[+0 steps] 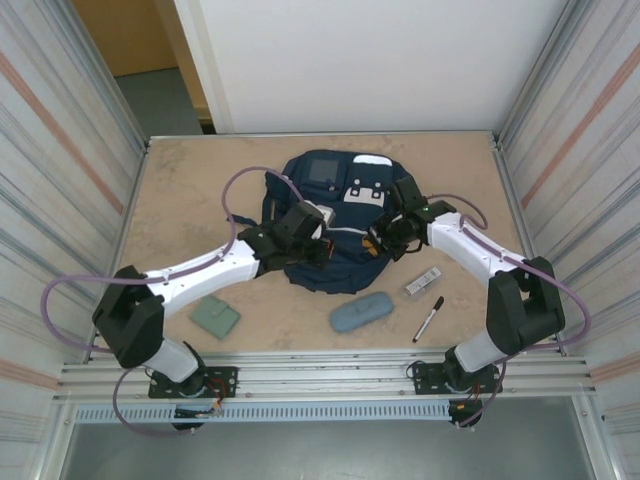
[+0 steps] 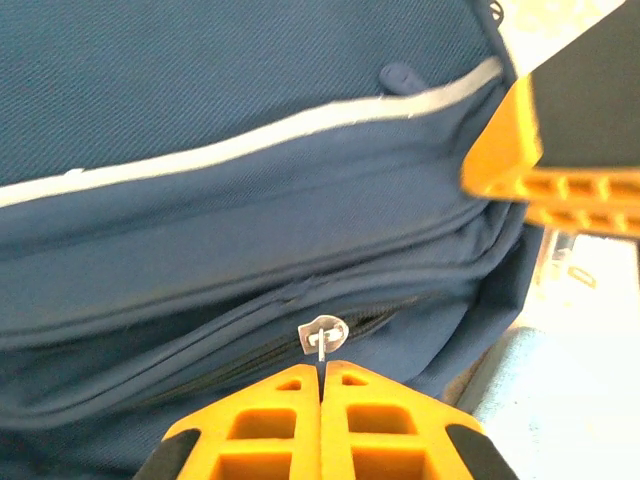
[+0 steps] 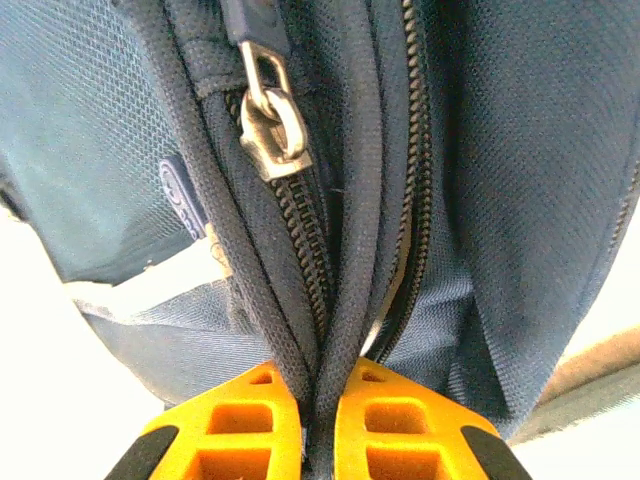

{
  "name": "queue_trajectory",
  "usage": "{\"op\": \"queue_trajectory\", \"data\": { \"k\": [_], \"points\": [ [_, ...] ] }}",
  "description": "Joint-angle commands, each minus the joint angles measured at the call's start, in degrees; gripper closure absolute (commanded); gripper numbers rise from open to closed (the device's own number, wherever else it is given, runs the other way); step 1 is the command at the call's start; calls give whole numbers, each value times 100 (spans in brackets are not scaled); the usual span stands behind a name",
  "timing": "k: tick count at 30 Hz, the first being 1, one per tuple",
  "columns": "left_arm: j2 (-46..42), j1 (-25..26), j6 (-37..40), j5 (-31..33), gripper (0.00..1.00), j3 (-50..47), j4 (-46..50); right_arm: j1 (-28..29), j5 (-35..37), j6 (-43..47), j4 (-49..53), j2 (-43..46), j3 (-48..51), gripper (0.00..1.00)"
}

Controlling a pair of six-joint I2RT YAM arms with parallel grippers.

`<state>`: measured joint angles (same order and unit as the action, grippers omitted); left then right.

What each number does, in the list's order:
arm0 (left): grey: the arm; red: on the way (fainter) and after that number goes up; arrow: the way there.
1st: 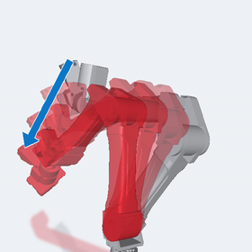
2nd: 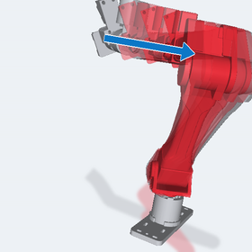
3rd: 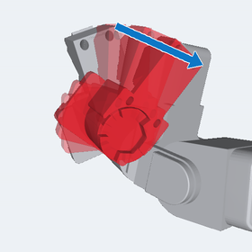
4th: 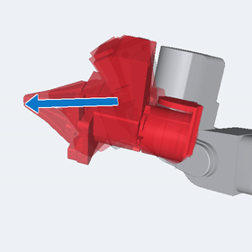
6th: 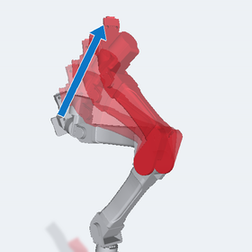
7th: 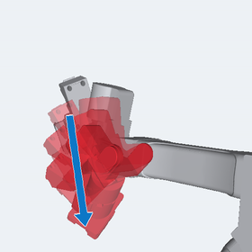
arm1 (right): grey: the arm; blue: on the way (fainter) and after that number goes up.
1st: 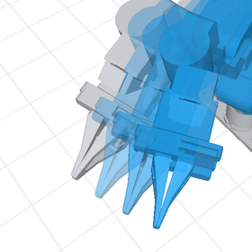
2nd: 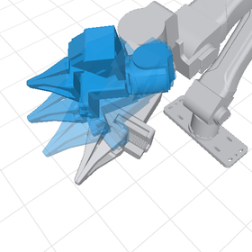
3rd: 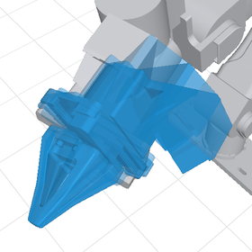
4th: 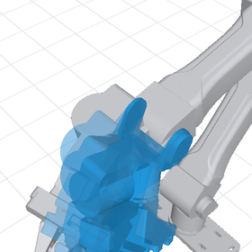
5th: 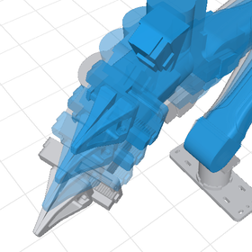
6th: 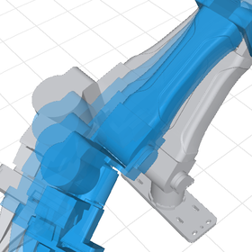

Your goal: Pack books, pencil case, and school supplies into a backpack

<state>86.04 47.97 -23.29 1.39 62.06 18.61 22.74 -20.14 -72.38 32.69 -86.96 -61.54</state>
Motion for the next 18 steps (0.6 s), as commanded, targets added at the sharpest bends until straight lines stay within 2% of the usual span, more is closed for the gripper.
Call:
{"op": "queue_trajectory", "data": {
  "k": [1, 4, 10, 11, 14, 18],
  "points": [
    [-546, -311, -149, 435, 100, -397, -149, -367, -96, 471, -69, 62, -210, 100],
    [-797, -568, -137, 568, 100, -782, -130, -758, -573, 973, -44, -147, -343, 100],
    [-923, -1006, 52, 621, 100, -1112, -128, -1447, -1518, 1210, -116, -797, -500, 99],
    [-921, -1043, 71, 502, 100, -1081, -133, -1501, -1626, 1359, -106, -927, -602, 96],
    [-745, -933, 209, -23, 100, -835, -246, -1487, -1901, 2015, 204, -1210, -1026, 65],
    [-196, -596, 557, -134, 100, -40, 187, -1283, -1125, 2032, 540, -873, -1012, 51]
  ]
}}
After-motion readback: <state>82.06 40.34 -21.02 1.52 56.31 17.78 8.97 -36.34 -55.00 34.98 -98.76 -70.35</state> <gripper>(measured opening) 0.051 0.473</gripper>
